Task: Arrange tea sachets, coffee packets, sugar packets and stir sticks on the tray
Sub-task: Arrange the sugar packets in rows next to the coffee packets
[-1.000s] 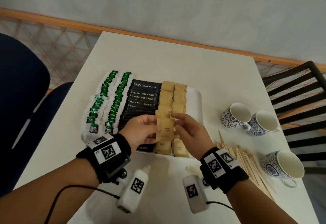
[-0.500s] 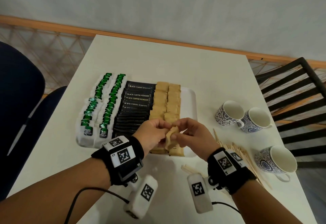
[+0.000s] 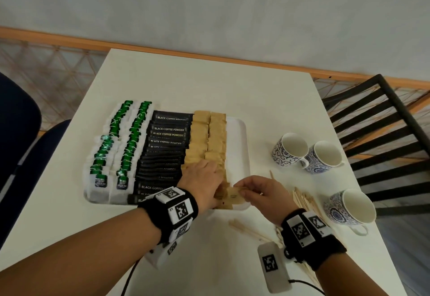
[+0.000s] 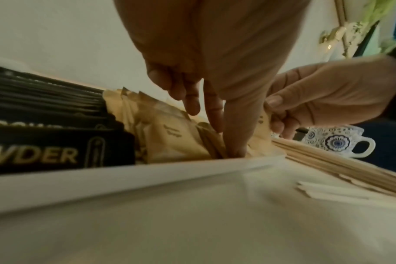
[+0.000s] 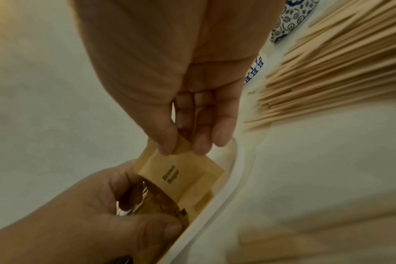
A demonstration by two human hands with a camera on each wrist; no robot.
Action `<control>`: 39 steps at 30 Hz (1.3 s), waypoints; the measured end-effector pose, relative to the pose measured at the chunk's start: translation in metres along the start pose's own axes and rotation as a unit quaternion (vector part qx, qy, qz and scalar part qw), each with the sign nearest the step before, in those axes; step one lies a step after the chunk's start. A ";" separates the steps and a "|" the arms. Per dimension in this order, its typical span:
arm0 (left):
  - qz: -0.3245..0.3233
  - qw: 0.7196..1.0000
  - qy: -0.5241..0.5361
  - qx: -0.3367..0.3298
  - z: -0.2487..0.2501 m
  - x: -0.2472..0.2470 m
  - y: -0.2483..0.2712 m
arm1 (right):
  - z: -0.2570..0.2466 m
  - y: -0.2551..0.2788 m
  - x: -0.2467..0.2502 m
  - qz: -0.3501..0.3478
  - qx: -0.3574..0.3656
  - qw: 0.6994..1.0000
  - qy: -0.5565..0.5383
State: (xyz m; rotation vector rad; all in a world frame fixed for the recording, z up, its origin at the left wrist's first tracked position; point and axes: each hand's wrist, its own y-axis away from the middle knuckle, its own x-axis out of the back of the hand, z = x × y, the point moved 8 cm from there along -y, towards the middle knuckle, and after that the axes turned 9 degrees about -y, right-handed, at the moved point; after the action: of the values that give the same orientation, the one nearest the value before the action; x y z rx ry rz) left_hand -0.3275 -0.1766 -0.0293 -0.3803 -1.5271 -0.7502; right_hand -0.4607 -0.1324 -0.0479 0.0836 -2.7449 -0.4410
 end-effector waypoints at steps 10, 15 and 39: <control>0.021 1.000 0.017 0.006 -0.013 0.004 -0.006 | -0.003 -0.007 -0.014 -0.001 0.001 1.000 -0.007; 0.023 0.997 0.068 -0.003 -0.022 0.002 -0.001 | 0.003 -0.019 -0.028 -0.007 -0.020 1.000 0.007; 0.051 0.986 0.148 0.060 -0.048 -0.002 0.018 | 0.004 -0.025 -0.035 0.045 -0.012 0.996 0.070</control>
State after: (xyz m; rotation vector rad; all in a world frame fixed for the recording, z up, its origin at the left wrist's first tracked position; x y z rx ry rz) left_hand -0.2792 -0.1950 -0.0297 -0.2422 -1.2556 -0.6017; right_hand -0.4296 -0.1506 -0.0712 -0.0154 -2.5930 -0.4274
